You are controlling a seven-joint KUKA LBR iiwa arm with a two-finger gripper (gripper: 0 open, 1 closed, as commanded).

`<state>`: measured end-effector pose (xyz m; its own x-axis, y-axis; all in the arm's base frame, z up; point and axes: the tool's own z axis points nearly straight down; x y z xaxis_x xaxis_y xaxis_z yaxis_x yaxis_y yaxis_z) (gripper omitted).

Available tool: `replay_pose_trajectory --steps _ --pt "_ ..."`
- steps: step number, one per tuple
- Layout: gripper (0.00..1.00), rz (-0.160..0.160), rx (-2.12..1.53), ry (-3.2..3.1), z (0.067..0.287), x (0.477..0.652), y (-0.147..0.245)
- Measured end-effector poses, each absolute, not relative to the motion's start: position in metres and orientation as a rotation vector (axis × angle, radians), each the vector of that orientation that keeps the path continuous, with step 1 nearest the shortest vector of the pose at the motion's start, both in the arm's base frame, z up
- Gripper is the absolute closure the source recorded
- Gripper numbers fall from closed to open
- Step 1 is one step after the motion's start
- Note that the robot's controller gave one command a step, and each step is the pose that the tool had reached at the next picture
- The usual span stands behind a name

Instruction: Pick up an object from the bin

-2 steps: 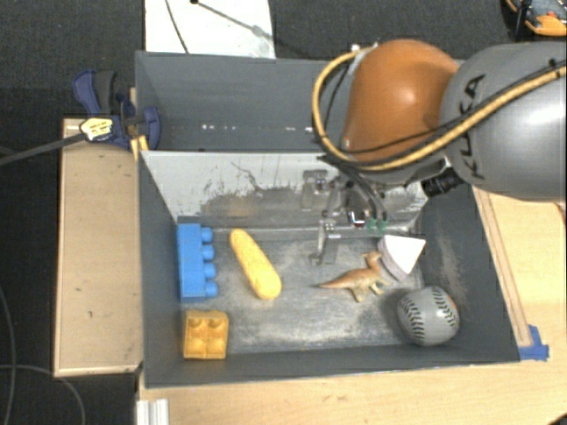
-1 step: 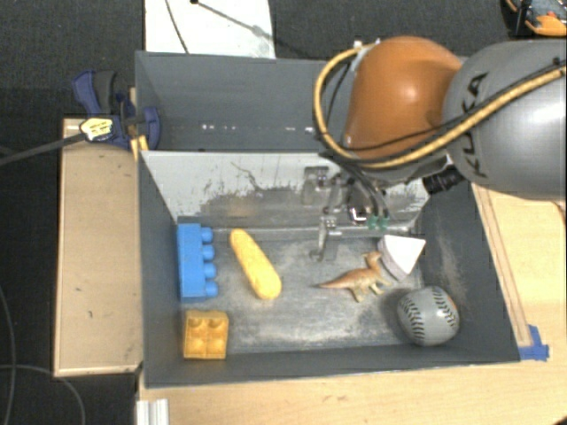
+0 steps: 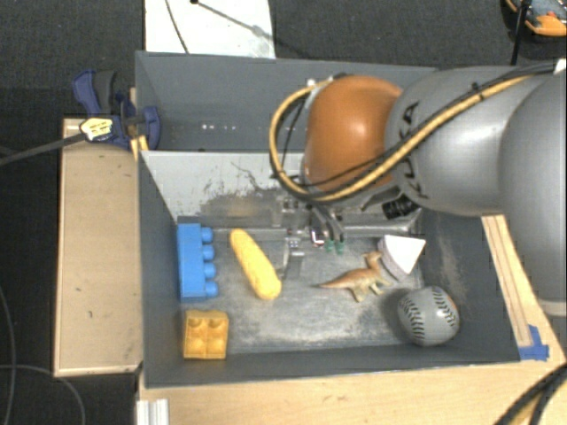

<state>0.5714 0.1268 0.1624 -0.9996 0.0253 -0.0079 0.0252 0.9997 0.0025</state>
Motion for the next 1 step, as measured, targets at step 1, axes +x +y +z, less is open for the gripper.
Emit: replay_pose_trajectory --steps 1 --pt "0.00 0.003 0.260 3.128 0.1530 0.5609 0.1610"
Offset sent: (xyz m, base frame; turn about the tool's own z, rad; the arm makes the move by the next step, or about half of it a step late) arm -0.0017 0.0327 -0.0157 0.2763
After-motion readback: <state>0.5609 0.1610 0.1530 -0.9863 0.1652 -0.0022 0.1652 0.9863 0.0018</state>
